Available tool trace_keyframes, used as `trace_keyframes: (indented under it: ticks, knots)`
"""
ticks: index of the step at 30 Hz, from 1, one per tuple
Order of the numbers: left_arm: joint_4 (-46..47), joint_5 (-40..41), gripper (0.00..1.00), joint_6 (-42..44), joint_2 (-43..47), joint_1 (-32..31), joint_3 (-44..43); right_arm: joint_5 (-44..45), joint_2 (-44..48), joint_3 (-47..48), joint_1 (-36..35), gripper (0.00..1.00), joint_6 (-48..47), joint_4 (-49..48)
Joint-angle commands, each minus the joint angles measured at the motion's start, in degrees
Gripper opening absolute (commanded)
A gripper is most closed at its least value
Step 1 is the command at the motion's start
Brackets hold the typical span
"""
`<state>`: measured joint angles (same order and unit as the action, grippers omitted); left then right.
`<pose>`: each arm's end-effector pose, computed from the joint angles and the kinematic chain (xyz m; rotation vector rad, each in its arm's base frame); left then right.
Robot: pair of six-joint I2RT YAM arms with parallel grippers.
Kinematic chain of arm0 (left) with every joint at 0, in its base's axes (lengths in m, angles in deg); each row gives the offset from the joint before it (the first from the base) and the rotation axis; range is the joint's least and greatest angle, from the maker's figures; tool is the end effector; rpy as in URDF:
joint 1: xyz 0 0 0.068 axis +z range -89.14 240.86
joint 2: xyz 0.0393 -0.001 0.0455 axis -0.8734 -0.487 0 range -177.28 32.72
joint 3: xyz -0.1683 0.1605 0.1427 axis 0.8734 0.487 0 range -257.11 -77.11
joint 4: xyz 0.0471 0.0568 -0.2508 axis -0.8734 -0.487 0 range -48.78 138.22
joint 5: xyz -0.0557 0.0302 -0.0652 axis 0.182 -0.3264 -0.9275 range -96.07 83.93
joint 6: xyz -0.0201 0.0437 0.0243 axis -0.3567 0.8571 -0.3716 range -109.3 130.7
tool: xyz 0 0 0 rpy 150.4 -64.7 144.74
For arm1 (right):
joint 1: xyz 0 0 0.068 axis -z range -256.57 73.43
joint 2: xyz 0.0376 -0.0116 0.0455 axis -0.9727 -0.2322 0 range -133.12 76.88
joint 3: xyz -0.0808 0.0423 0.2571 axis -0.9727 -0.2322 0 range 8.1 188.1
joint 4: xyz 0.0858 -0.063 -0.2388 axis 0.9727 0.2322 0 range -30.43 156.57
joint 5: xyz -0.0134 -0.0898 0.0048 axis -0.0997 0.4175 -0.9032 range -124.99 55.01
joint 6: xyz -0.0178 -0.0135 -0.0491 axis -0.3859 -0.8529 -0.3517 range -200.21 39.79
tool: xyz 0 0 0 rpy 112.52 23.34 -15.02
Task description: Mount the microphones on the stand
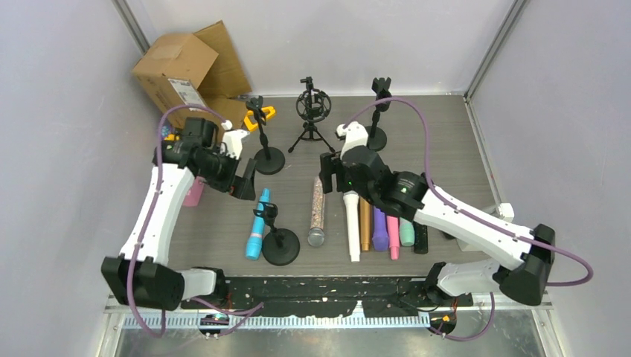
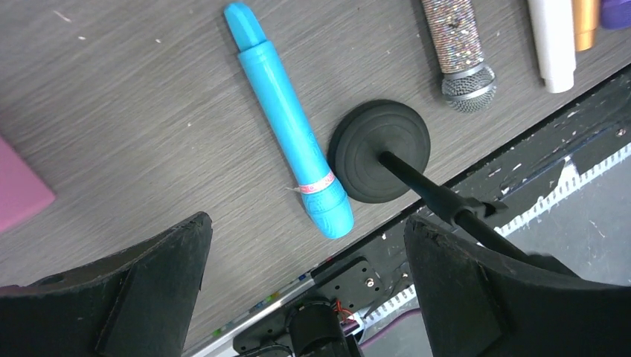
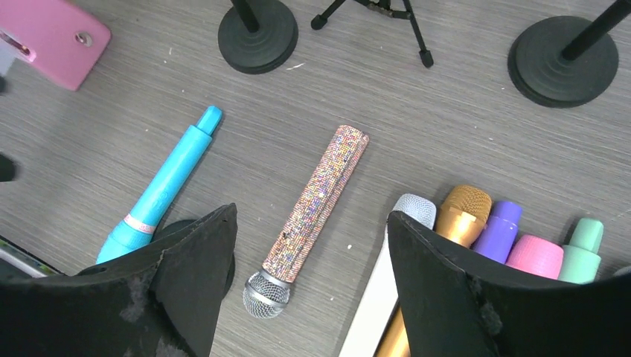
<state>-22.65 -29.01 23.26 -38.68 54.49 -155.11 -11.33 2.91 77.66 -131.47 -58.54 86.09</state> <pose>0.2157 -0.0382 0.3553 0.5528 2.5751 -0.5004 0.1770 0.2270 0.3534 -0.3565 2.0531 0.3860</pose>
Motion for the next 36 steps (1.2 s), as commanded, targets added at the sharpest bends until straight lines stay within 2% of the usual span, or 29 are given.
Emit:
trace_keyframes:
  ticks: [1,6,8,12,15,19,22,24,27,28,32,36]
  knots:
    - [7.9,0.2,1.00,0.4,-4.1,-1.2,4.1,2.7,7.1,-2.2,0.0,0.78,1.1,-3.5]
    - [13.9,1.3,0.99,-1.3,-7.7,-4.1,8.0,3.6,10.3,-3.5,0.0,0.76,0.4,-4.3]
    - [15.9,2.0,0.96,-1.6,-9.3,-5.4,9.8,3.6,10.9,-3.9,0.0,0.76,0.1,-5.0]
    - [20.1,3.5,0.73,-2.6,-13.4,-6.7,12.6,4.0,11.8,-4.6,0.0,0.74,-0.8,-6.4]
    - [21.7,4.3,0.64,-3.0,-17.5,-7.5,13.4,4.7,12.3,-4.6,0.0,0.74,-2.2,-7.6]
    - [24.3,6.9,0.39,-2.8,-20.5,-7.9,14.1,5.3,11.7,-3.7,0.0,0.74,-4.5,-8.8]
    - [25.4,8.1,0.39,-2.4,-21.8,-7.9,14.3,5.1,10.8,-2.7,0.0,0.74,-5.9,-9.6]
    - [26.3,8.3,0.45,-1.9,-22.1,-7.9,14.8,4.8,9.8,-2.5,0.0,0.74,-6.3,-10.4]
    - [26.7,8.0,0.69,-1.2,-22.9,-7.9,15.5,4.2,9.0,-2.4,0.0,0.74,-6.6,-11.8]
    - [27.0,8.0,0.73,-1.0,-23.2,-7.9,15.9,3.9,8.6,-2.5,0.0,0.74,-6.7,-12.1]
    - [27.5,7.5,0.74,-1.0,-23.2,-7.9,16.5,3.8,8.2,-2.8,0.0,0.74,-7.3,-13.3]
    - [27.3,9.6,0.59,-0.5,-23.4,-9.0,16.9,3.9,8.9,-3.3,0.0,0.74,-7.8,-14.2]
